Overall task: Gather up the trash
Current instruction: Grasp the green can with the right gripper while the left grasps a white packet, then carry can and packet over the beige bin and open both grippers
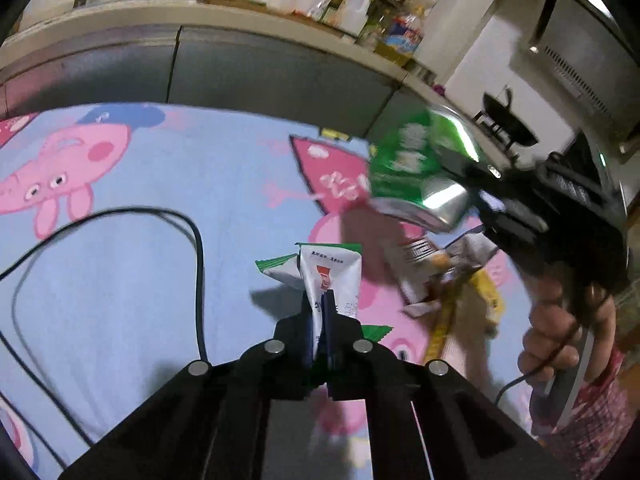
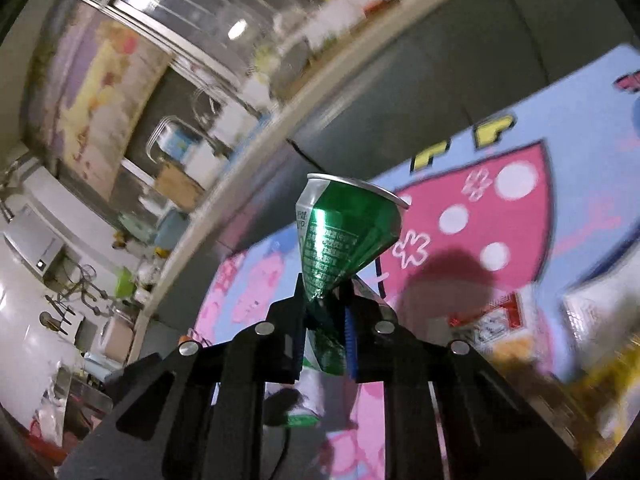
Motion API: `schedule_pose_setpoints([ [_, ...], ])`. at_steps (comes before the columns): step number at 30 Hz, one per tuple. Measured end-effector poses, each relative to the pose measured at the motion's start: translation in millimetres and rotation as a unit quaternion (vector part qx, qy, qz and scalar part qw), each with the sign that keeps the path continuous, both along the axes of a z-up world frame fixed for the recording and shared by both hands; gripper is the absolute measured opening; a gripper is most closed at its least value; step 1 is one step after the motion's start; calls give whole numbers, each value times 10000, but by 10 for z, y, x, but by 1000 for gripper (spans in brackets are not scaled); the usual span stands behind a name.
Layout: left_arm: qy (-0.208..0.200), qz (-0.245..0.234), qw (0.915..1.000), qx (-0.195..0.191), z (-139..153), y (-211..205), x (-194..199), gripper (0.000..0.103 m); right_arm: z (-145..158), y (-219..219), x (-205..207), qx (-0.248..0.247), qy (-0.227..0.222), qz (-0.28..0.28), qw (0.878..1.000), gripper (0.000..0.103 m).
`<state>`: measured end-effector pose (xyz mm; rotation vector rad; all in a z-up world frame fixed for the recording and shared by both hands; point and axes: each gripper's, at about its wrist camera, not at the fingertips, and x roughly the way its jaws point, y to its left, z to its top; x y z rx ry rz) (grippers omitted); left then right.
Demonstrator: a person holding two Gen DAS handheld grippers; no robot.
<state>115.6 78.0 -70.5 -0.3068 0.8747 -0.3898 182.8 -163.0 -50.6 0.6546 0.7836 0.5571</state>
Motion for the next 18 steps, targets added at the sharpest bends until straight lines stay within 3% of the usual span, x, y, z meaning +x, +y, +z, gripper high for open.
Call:
schedule_pose_setpoints([
  [4, -245, -235, 9994, -117, 266, -175, -122, 5, 208, -406, -554, -59, -457, -337, 9984, 15],
  [9, -487, -1060, 9932, -30, 527, -891, -271, 5, 162, -1135, -1373, -211, -603, -1022, 9927, 15],
  [15, -428, -2263, 9725, 342, 549, -2072, -429, 5, -116, -2103, -2099, -101, -218, -1814, 9831, 15],
  [18, -451, -2696, 9610, 419, 613, -2605, -455, 5, -164, -2710, -2410, 17, -263, -2474, 9685, 15],
])
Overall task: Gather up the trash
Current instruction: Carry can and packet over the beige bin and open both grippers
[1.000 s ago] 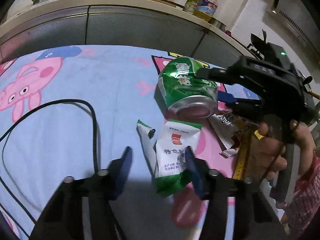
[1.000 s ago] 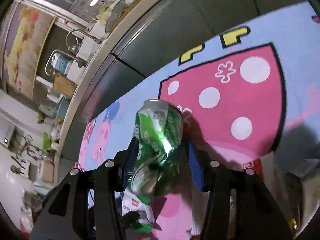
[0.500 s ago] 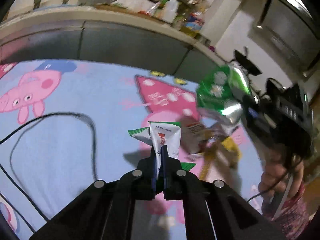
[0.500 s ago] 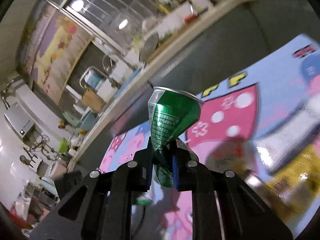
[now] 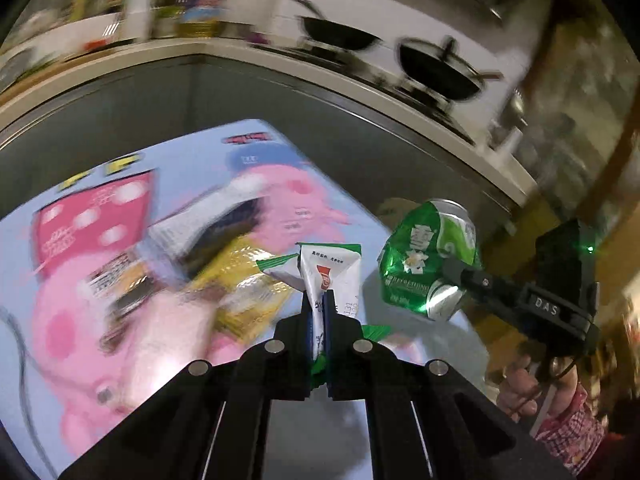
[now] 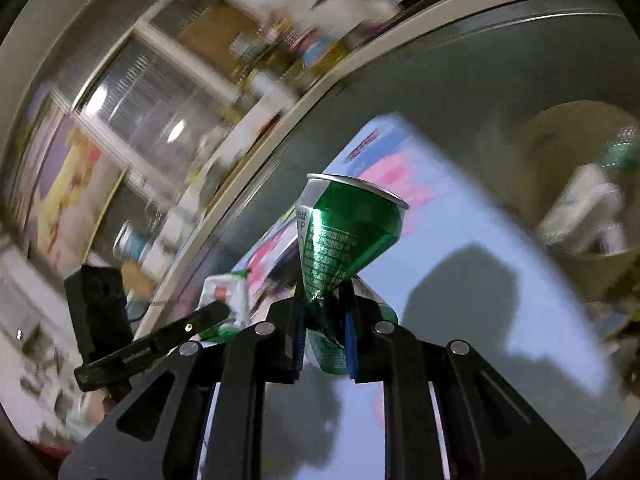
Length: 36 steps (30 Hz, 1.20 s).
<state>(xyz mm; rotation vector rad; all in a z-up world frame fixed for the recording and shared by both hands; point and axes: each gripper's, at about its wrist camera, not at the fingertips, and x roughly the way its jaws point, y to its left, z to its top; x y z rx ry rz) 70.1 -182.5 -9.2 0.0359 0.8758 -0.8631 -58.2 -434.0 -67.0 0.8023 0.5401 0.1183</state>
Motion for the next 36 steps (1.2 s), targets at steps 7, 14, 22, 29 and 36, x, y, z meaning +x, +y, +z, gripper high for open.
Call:
schedule_pose_setpoints([
  [7, 172, -649, 9973, -288, 67, -1483, 183, 5, -171, -1015, -358, -335, 176, -1349, 9901, 15],
  [14, 611, -682, 9957, -125, -298, -2547, 478, 6, -519, -1489, -242, -224, 568, -1593, 9853, 15],
  [22, 665, -289, 9966, 387, -645, -2820, 630, 57, -676, -1486, -143, -105, 689, -1646, 9839, 33],
  [29, 377, -267, 9989, 96, -361, -2514, 549, 75, -552, -1337, -297, -145, 434, -1769, 9832, 34],
  [36, -134, -271, 9990, -331, 82, -1969, 263, 75, -406, -1004, -507, -13, 246, -1743, 9844, 34],
])
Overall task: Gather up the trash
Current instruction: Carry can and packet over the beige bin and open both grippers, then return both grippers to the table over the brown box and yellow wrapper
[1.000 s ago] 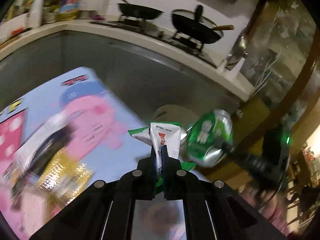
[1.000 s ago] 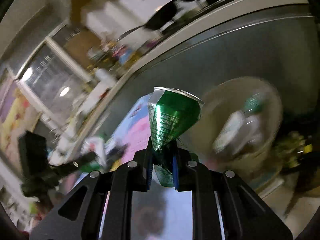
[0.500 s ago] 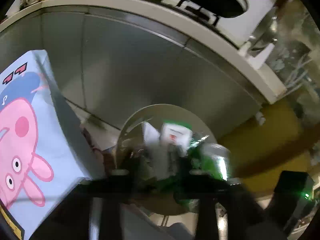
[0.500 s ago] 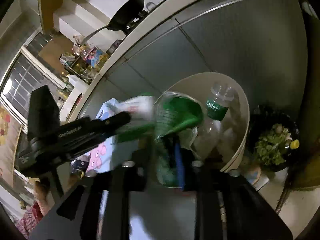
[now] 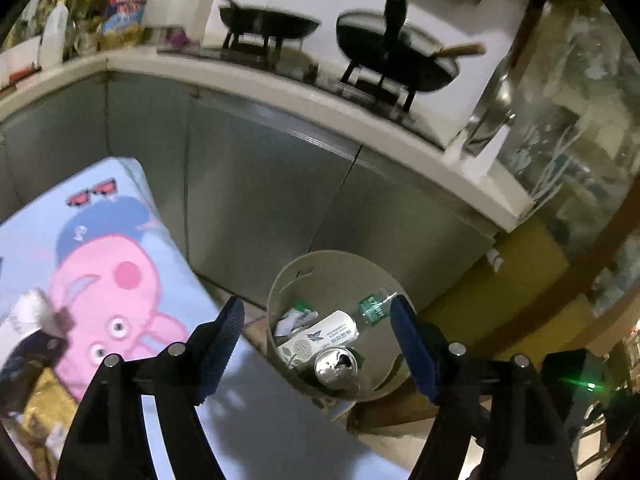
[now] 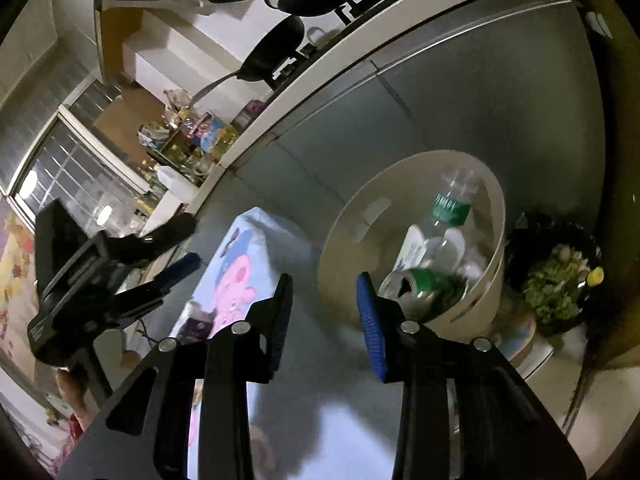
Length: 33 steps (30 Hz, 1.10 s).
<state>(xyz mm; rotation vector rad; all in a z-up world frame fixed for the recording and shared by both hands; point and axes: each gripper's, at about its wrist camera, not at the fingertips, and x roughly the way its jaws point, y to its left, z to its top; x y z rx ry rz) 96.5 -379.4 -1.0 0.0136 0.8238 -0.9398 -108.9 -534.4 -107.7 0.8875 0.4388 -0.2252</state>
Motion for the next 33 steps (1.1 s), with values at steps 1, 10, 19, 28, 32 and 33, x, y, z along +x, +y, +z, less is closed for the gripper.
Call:
schedule_pose_setpoints([
  [1, -78, 33, 9999, -108, 79, 138, -54, 75, 23, 51, -14, 15, -17, 16, 10000, 34],
  [10, -773, 608, 9910, -906, 690, 1302, -338, 75, 240, 759, 121, 9, -109, 675, 9977, 34],
  [19, -1821, 1930, 9552, -1308, 1168, 3005, -582, 81, 386, 1673, 585, -231, -13, 1733, 9846, 34],
  [28, -1471, 3186, 9363, -117, 626, 4000, -459, 84, 165, 2351, 1043, -139, 376, 2527, 9667, 34],
  [32, -1032, 2892, 9509, 375, 126, 3906, -418, 86, 7, 2472, 1130, 72, 697, 2538, 9647, 33],
  [33, -1012, 2805, 9533, 472, 32, 3901, -428, 87, -3, 2495, 1114, 39, 758, 2562, 9636, 33],
])
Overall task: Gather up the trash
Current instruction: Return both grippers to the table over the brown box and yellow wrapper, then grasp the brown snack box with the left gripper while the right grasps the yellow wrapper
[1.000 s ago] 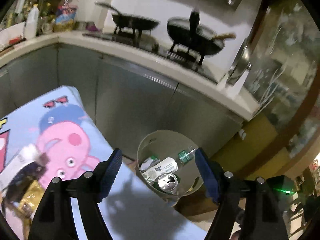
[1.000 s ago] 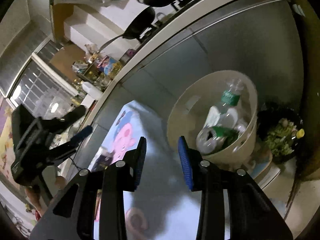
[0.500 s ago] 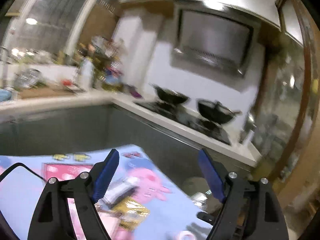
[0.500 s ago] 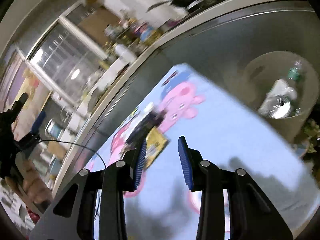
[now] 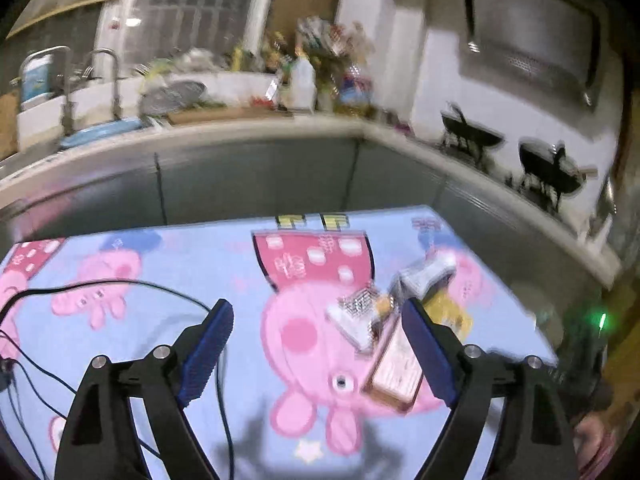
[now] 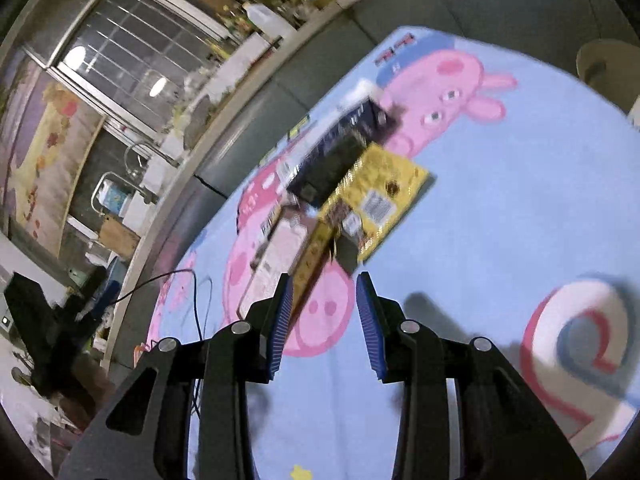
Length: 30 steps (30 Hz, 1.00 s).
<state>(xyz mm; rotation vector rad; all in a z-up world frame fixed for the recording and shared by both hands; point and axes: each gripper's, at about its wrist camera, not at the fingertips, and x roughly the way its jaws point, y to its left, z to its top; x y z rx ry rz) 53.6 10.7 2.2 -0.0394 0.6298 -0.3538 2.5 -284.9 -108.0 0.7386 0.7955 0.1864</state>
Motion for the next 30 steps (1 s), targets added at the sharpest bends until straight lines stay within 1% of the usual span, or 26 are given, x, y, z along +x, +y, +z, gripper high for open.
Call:
schedule_pose_setpoints([
  [2, 160, -194, 9996, 132, -186, -137, 2, 88, 9, 37, -45, -188, 21, 20, 9998, 33],
  [4, 482, -420, 9978, 176, -405, -282, 24, 91, 6, 23, -99, -363, 35, 2, 9993, 34],
  [5, 637, -497, 9966, 186, -509, -332, 41, 91, -8, -15, -116, -383, 48, -51, 9992, 33],
  [7, 807, -604, 9947, 200, -670, -418, 20, 91, -65, -178, -128, -281, 104, -246, 9992, 34],
  [9, 807, -626, 9941, 360, -793, -553, -5, 92, -105, -314, -109, -145, 128, -408, 9990, 34],
  [11, 754, -660, 9938, 492, -829, -673, -19, 92, -134, -480, -68, -38, 101, -589, 9982, 34],
  [16, 472, -609, 9940, 778, -833, -868, 12, 94, -190, -731, 57, 170, 11, -843, 9963, 34],
  [20, 454, -550, 9937, 862, -878, -948, 81, 94, -231, -800, 177, 173, 10, -791, 9967, 34],
  [25, 599, -612, 9903, 1091, -1020, -1113, 170, 94, -311, -801, 440, 191, 46, -616, 9979, 34],
  [26, 600, -595, 9894, 1178, -1051, -1153, 178, 93, -319, -782, 493, 217, 8, -584, 9981, 34],
  [28, 682, -623, 9871, 1306, -1129, -1221, 199, 79, -328, -717, 614, 242, -39, -453, 9987, 33],
  [29, 729, -679, 9861, 1327, -1162, -1239, 206, 66, -323, -676, 654, 219, -54, -403, 9989, 33],
  [30, 701, -647, 9854, 1409, -1182, -1256, 193, 65, -316, -609, 713, 174, -88, -291, 9994, 33],
])
